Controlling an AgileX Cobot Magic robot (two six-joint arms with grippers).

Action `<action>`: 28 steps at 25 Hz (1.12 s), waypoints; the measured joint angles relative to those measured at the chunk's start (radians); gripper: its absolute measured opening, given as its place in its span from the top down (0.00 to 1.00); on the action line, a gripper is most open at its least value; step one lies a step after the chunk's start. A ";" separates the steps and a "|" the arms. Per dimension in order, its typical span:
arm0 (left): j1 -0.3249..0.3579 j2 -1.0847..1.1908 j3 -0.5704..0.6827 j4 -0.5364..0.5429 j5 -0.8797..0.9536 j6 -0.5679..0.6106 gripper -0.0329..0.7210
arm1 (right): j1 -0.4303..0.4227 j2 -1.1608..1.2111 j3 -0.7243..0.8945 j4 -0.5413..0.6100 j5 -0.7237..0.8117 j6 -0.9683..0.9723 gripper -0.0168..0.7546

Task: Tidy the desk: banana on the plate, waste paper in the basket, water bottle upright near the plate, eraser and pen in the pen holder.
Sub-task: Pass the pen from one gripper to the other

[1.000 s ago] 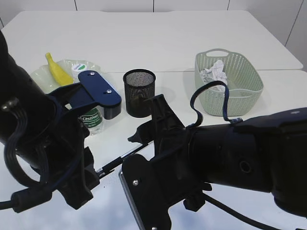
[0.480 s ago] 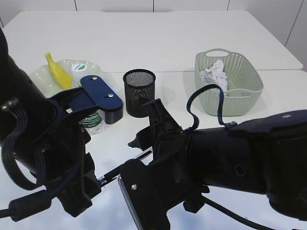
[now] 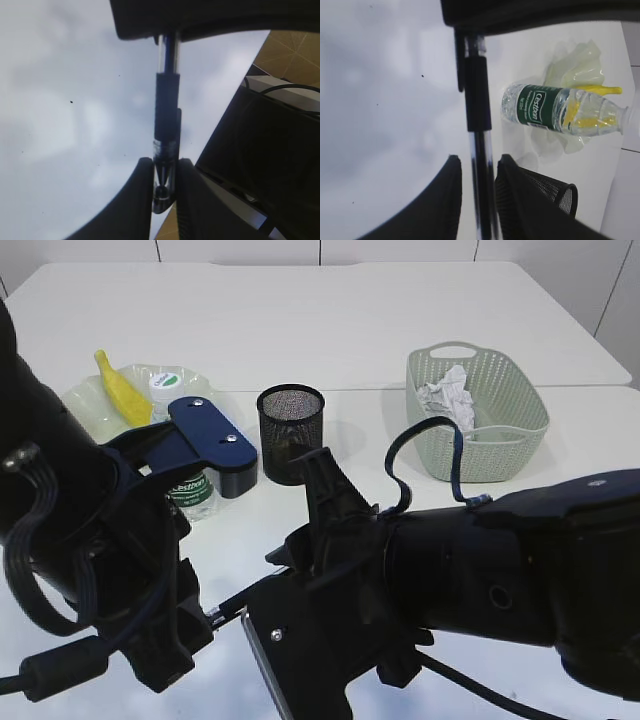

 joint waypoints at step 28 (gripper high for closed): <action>0.000 0.000 0.000 -0.022 -0.028 0.004 0.88 | 0.000 0.000 0.000 -0.056 -0.042 -0.001 0.91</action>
